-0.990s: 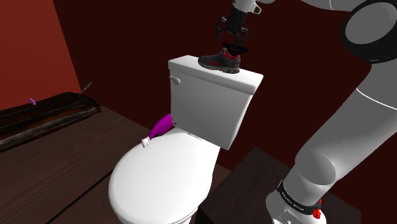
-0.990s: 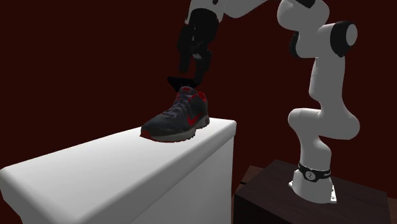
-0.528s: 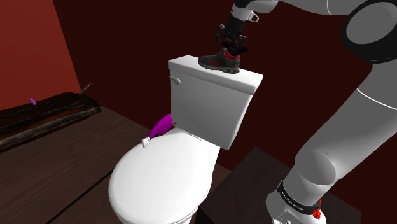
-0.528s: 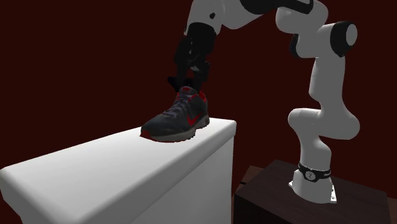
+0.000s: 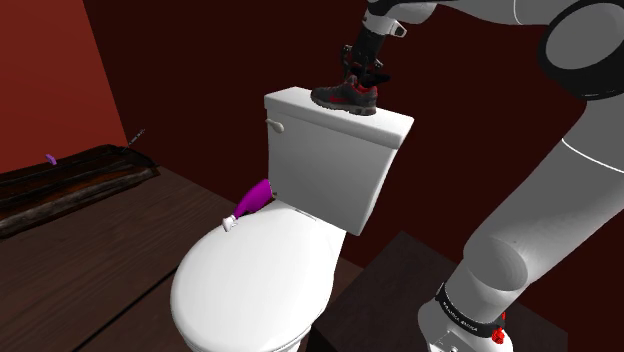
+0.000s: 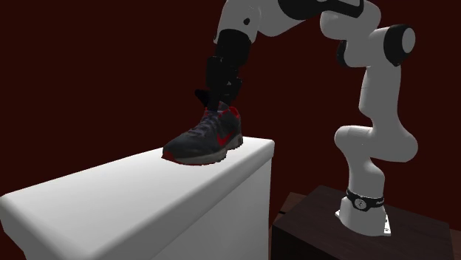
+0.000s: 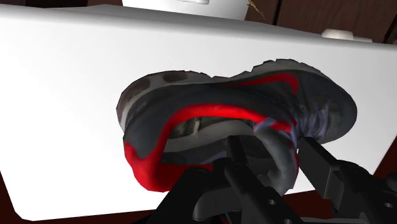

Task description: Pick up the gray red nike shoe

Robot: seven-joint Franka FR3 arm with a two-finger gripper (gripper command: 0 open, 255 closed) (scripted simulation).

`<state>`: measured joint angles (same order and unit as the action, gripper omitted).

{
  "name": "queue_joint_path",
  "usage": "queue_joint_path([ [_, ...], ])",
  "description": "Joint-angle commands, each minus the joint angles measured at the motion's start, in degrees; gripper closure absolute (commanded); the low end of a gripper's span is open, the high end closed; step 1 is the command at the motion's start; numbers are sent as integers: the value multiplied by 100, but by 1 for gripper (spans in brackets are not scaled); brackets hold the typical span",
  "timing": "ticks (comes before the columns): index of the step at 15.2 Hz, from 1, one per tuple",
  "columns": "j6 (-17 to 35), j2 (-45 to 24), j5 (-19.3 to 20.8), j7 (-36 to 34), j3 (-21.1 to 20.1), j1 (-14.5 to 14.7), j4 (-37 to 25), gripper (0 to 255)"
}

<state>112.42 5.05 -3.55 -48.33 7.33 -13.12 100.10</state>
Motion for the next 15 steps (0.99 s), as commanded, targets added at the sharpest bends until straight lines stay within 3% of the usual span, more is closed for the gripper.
queue_joint_path([
  [1, 1, -5, -1, 0, 0, 0, 5, 255],
  [4, -2, -3, -3, 6, 3, -2, 4, 255],
  [15, -901, -224, -20, -28, 18, -11, -1113, 255],
])
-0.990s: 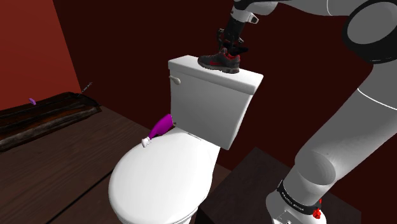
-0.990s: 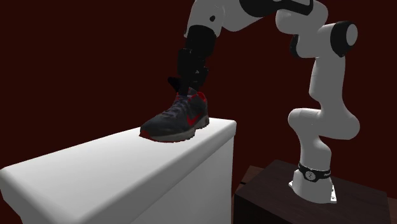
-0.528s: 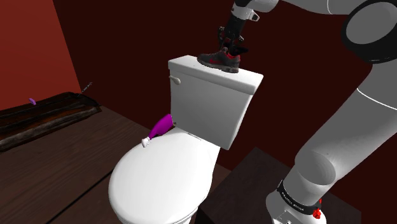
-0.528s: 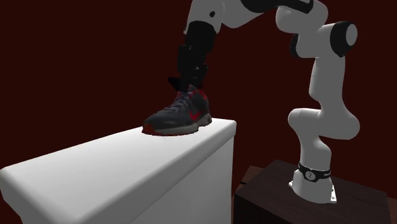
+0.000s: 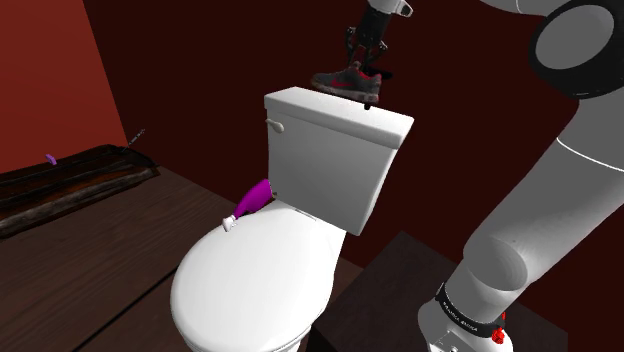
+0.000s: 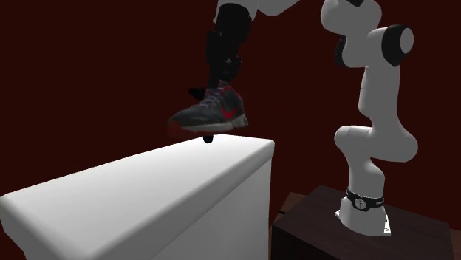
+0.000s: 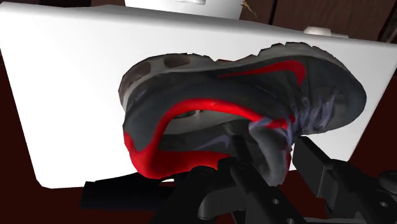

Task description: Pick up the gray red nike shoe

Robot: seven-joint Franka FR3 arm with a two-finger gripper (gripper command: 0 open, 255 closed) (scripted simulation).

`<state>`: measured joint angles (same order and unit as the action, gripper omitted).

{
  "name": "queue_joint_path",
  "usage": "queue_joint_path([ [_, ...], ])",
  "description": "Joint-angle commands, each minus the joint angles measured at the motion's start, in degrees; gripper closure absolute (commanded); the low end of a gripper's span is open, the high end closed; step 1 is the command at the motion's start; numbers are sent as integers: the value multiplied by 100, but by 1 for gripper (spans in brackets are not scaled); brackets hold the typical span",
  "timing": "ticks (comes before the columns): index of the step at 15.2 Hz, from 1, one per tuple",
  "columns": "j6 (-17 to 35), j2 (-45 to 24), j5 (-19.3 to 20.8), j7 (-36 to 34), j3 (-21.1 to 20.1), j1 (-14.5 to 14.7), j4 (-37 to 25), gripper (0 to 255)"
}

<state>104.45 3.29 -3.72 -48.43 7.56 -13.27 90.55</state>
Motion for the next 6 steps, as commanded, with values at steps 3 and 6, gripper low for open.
queue_joint_path([
  [3, -364, -143, -14, -24, 3, 0, -512, 255],
  [6, -466, -184, -20, -26, 6, -2, -655, 255],
])
